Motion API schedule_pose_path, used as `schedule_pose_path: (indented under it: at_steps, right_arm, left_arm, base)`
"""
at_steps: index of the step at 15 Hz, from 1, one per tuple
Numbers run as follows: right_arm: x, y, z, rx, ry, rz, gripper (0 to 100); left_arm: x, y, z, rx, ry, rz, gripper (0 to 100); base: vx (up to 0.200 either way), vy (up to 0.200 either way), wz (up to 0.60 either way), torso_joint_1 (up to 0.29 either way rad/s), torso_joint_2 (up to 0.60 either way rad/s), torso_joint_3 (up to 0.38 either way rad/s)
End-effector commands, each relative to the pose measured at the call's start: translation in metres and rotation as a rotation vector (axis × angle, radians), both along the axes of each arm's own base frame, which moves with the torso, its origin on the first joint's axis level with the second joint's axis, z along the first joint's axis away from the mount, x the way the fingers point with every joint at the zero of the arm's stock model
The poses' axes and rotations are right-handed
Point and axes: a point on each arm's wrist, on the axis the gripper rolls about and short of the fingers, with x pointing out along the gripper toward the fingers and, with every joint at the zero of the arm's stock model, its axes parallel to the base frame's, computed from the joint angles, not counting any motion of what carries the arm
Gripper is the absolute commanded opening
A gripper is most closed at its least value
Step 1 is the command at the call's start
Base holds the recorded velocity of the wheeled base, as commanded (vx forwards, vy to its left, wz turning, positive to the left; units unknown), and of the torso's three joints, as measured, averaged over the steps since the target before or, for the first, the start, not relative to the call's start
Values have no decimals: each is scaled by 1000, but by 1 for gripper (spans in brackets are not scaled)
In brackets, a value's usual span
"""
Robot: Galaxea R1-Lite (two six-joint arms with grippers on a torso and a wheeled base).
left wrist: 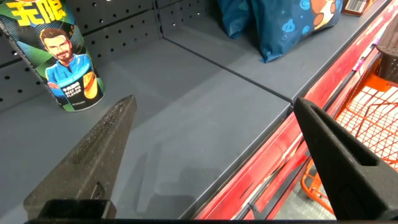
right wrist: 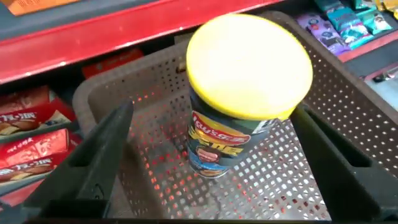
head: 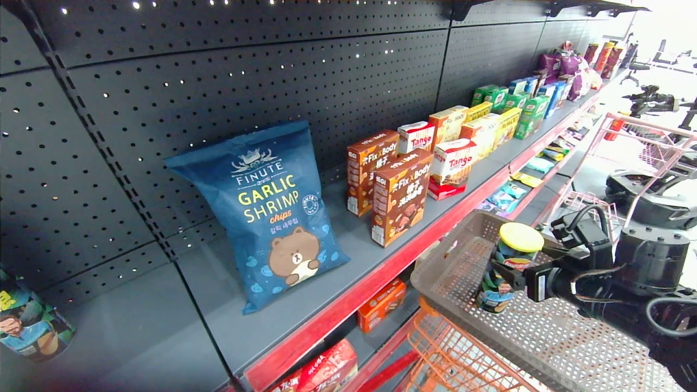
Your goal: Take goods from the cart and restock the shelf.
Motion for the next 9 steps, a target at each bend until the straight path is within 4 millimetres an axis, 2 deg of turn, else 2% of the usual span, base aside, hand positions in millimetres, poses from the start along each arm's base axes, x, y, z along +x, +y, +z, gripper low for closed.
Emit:
schedule_pose_path:
  at_steps: [1,5,9]
  right_arm:
    - [4,1,-17,-13,48,2,100]
    - [17,0,-28,-10,50,-13,100]
    - [43,-3,-34,1,28,-41,100]
  left_arm:
    - [0,0,0,0,-1,0,100]
    - [0,0,0,0,-1,0,100]
    - [0,0,0,0,-1,0,100]
  base:
    - [0,0,0,0,0,0]
    - [0,0,0,0,0,0]
    - [0,0,0,0,0,0]
